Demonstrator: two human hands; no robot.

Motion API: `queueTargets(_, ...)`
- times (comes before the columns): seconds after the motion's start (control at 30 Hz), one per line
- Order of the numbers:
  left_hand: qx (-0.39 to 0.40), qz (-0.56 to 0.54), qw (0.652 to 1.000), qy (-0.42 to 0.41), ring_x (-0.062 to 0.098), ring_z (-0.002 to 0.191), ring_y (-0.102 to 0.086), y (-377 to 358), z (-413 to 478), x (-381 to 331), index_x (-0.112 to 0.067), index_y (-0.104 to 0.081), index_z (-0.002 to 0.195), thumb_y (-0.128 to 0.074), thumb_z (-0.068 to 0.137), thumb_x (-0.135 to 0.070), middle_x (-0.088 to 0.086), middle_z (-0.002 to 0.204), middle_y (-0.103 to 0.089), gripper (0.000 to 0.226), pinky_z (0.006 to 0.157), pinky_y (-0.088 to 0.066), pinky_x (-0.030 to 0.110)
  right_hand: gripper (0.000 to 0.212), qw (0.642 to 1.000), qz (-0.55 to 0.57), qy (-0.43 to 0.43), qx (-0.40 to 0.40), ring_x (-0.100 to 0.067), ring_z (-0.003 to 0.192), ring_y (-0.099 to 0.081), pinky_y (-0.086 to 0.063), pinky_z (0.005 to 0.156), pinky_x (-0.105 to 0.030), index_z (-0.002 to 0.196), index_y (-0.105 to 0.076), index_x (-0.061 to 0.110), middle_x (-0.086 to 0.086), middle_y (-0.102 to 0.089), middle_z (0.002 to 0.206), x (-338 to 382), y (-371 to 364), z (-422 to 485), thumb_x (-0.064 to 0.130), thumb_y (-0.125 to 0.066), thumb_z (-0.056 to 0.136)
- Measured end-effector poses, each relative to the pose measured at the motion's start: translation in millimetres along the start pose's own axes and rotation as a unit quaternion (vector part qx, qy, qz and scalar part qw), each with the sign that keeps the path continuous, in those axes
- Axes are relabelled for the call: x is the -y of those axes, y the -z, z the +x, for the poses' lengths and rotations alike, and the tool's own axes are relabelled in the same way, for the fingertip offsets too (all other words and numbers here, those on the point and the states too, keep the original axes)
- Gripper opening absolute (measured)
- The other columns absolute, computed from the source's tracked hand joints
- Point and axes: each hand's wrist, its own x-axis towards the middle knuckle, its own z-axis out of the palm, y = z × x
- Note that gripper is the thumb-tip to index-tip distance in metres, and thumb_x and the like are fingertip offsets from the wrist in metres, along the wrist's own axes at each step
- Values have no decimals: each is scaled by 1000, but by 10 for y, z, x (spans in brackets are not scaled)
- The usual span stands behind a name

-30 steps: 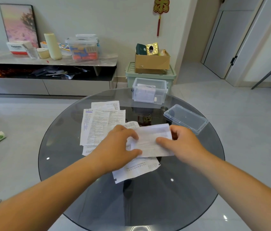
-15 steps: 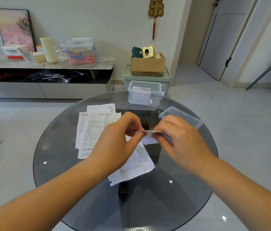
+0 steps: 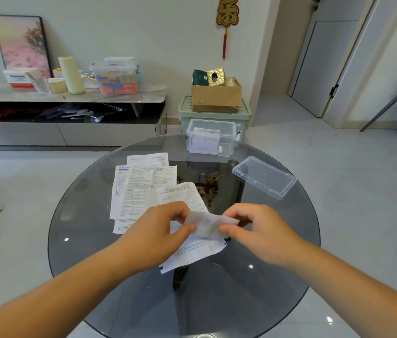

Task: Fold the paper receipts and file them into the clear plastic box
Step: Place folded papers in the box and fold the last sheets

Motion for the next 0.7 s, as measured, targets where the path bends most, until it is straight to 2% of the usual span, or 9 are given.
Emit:
queueTargets(0.07, 18, 46, 999, 16, 6, 86, -62, -37, -11, 68, -31, -63, 82, -60, 94, -41, -16, 84, -66, 16, 71, -48, 20, 9, 999, -27, -17, 22, -2, 87, -63, -50, 77, -21, 89, -65, 41, 19, -68, 90, -22, -83, -1, 33, -71, 91)
queueTargets(0.13, 16, 99, 995, 25, 11, 85, -59, -84, 19, 109, -31, -61, 77, -59, 91, -46, -14, 80, -63, 21, 83, -46, 31, 6, 998, -42, -35, 17, -4, 86, -63, -51, 75, -21, 93, -65, 36, 15, -67, 90, -34, -145, 40, 34, -70, 91)
queueTargets(0.2, 1, 139, 990, 40, 10, 94, -53, -137, 59, 107, -32, -60, 79, -57, 90, -54, -15, 85, -60, 24, 97, -36, 39, 7, 998, -37, -52, -2, -9, 85, -63, -53, 78, -27, 95, -64, 32, 13, -66, 85, -38, -190, 100, 36, -70, 91)
queueTargets(0.3, -18, 201, 976, 78, 12, 102, -41, -209, 117, 87, -33, -62, 95, -59, 81, -69, -15, 94, -55, 39, 96, -32, 39, 25, 995, -63, -76, -14, -12, 95, -55, -46, 92, -34, 108, -57, 38, 19, -59, 85, -24, -260, 158, 45, -70, 88)
queueTargets(0.4, -20, 232, 965, 119, 16, 107, -35, -214, 165, 91, -34, -61, 100, -57, 73, -81, -10, 101, -49, 54, 93, -32, 36, 59, 987, -132, -91, -12, -13, 108, -39, -37, 96, -34, 133, -36, 41, 20, -52, 111, 34, -344, 156, 51, -69, 85)
queueTargets(0.47, -5, 234, 962, 140, 18, 110, -33, -195, 193, 95, -34, -59, 100, -57, 73, -82, -8, 105, -47, 55, 94, -30, 36, 73, 985, -137, -105, -20, -12, 109, -33, -33, 100, -37, 143, -25, 40, 16, -49, 117, 47, -355, 166, 52, -69, 86)
queueTargets(0.53, 2, 241, 960, 141, 20, 111, -34, -186, 214, 85, -34, -59, 99, -55, 76, -80, -6, 106, -46, 52, 93, -29, 37, 77, 984, -133, -116, -19, -12, 109, -31, -31, 103, -39, 147, -20, 41, 16, -47, 115, 52, -339, 175, 51, -68, 87)
queueTargets(0.63, 5, 253, 956, 145, 21, 112, -34, -202, 229, 74, -32, -61, 100, -54, 79, -77, -4, 107, -47, 50, 94, -28, 37, 65, 981, -161, -106, -15, -13, 113, -35, -29, 100, -38, 143, -29, 41, 16, -52, 123, 85, -360, 171, 52, -64, 90)
queueTargets(0.7, 2, 258, 954, 151, 21, 113, -35, -211, 234, 75, -31, -58, 99, -56, 79, -76, -4, 108, -47, 50, 96, -30, 37, 64, 973, -204, -107, -24, -16, 116, -38, -27, 97, -38, 142, -32, 41, 13, -54, 126, 100, -363, 179, 59, -62, 87)
